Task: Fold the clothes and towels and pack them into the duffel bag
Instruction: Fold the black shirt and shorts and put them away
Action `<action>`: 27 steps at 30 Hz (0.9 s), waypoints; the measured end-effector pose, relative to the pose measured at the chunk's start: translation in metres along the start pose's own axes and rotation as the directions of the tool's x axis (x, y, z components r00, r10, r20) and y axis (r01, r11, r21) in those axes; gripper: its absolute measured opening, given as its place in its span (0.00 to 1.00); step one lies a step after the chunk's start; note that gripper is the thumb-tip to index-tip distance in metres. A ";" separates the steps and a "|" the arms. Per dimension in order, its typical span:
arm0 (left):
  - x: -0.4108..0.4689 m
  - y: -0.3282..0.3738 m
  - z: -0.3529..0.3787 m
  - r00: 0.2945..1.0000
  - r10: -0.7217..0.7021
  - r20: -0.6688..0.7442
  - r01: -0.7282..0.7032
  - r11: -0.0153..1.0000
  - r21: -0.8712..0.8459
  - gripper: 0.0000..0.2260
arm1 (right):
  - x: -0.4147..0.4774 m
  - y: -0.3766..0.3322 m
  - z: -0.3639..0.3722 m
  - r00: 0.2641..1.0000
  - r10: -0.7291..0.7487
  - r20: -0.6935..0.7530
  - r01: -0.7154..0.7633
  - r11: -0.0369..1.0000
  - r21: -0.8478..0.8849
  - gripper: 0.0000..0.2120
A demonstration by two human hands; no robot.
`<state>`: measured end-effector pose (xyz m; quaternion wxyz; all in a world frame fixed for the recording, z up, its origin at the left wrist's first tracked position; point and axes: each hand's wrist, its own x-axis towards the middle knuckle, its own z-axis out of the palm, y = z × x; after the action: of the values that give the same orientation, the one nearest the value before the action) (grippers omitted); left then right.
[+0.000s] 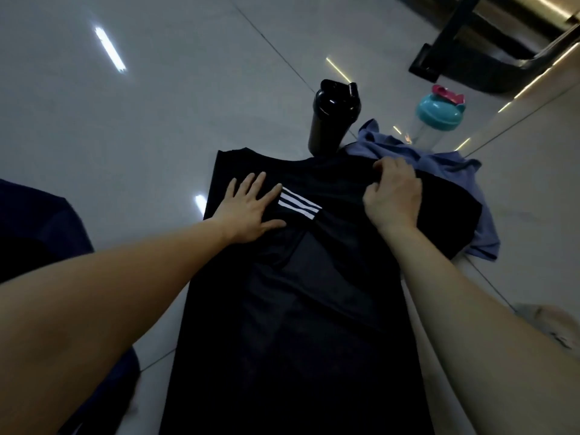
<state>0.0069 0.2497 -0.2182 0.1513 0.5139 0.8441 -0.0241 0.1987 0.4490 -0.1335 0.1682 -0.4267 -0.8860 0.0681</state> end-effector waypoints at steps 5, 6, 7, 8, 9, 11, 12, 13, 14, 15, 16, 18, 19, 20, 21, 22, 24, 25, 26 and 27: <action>0.010 0.015 0.005 0.997 -0.083 -0.005 0.083 0.997 0.002 0.43 | 0.005 0.071 -0.033 0.993 0.082 -0.087 -0.092 0.988 -0.121 0.21; 0.009 0.018 0.007 0.996 -0.067 -0.056 0.067 0.998 0.001 0.42 | 0.003 0.082 -0.036 0.991 0.103 -0.081 -0.112 0.986 -0.122 0.22; 0.007 0.021 0.011 0.993 -0.027 -0.115 0.028 1.000 0.006 0.42 | 0.001 0.090 -0.039 0.990 0.120 -0.071 -0.128 0.984 -0.124 0.23; 0.005 0.026 0.015 0.987 0.025 -0.156 -0.022 1.000 0.018 0.41 | -0.001 0.097 -0.041 0.989 0.136 -0.057 -0.142 0.982 -0.122 0.23; 0.002 0.032 0.020 0.984 0.066 -0.164 -0.062 0.998 0.031 0.40 | -0.004 0.102 -0.043 0.988 0.150 -0.037 -0.153 0.981 -0.122 0.23; -0.001 0.042 0.024 0.990 0.076 -0.122 -0.071 0.996 0.047 0.39 | -0.007 0.108 -0.046 0.984 0.178 0.008 -0.175 0.976 -0.130 0.24; 0.000 0.047 0.022 0.994 0.056 -0.094 -0.052 0.997 0.049 0.39 | -0.007 0.112 -0.048 0.980 0.196 0.033 -0.190 0.972 -0.138 0.24; 0.002 0.050 0.018 0.997 0.036 -0.067 -0.033 0.998 0.054 0.40 | -0.007 0.114 -0.050 0.976 0.213 0.055 -0.203 0.969 -0.141 0.24; 0.005 0.051 0.013 0.999 0.022 -0.048 -0.019 0.998 0.066 0.40 | -0.007 0.116 -0.054 0.971 0.228 0.072 -0.217 0.967 -0.132 0.24; 0.006 0.052 0.007 0.999 0.015 -0.036 -0.012 0.997 0.081 0.40 | -0.007 0.117 -0.057 0.966 0.242 0.086 -0.232 0.966 -0.111 0.22; 0.007 0.053 0.003 0.999 0.014 -0.033 -0.011 0.996 0.093 0.40 | -0.006 0.117 -0.061 0.959 0.263 0.103 -0.256 0.964 -0.078 0.20; 0.004 0.053 0.000 0.999 0.014 -0.047 -0.010 0.996 0.087 0.39 | -0.004 0.115 -0.069 0.935 0.316 0.160 -0.315 0.949 -0.034 0.17; 0.000 0.054 -0.001 0.998 0.010 -0.063 -0.005 0.997 0.074 0.38 | -0.001 0.112 -0.075 0.923 0.330 0.197 -0.328 0.944 -0.044 0.16; -0.004 0.054 -0.002 0.996 0.008 -0.089 -0.003 0.998 0.056 0.38 | 0.003 0.108 -0.081 0.911 0.337 0.237 -0.332 0.941 -0.062 0.14; -0.008 0.054 -0.003 0.992 0.009 -0.125 -0.004 0.999 0.034 0.37 | 0.008 0.101 -0.087 0.903 0.329 0.278 -0.323 0.944 -0.067 0.12; -0.010 0.054 -0.006 0.986 0.007 -0.168 -0.007 1.000 0.004 0.36 | 0.013 0.090 -0.095 0.894 0.308 0.324 -0.312 0.949 -0.041 0.10; -0.014 0.054 -0.018 0.967 -0.017 -0.254 -0.011 0.994 -0.108 0.32 | 0.022 0.055 -0.111 0.872 0.228 0.433 -0.323 0.933 0.160 0.13; -0.017 0.054 -0.026 0.963 -0.041 -0.268 -0.012 0.981 -0.194 0.30 | 0.025 0.034 -0.118 0.856 0.178 0.485 -0.352 0.888 0.297 0.15; -0.019 0.056 -0.037 0.967 -0.079 -0.244 -0.005 0.946 -0.325 0.27 | 0.027 0.012 -0.123 0.843 0.135 0.521 -0.386 0.826 0.411 0.18; -0.023 0.059 -0.051 0.976 -0.125 -0.177 0.015 0.854 -0.521 0.24 | 0.030 -0.010 -0.123 0.829 0.100 0.550 -0.415 0.768 0.487 0.18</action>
<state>0.0564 0.2672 -0.1566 0.1950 0.4231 0.8487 0.2504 0.2181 0.4633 -0.0084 0.0484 -0.4428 -0.7629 0.4686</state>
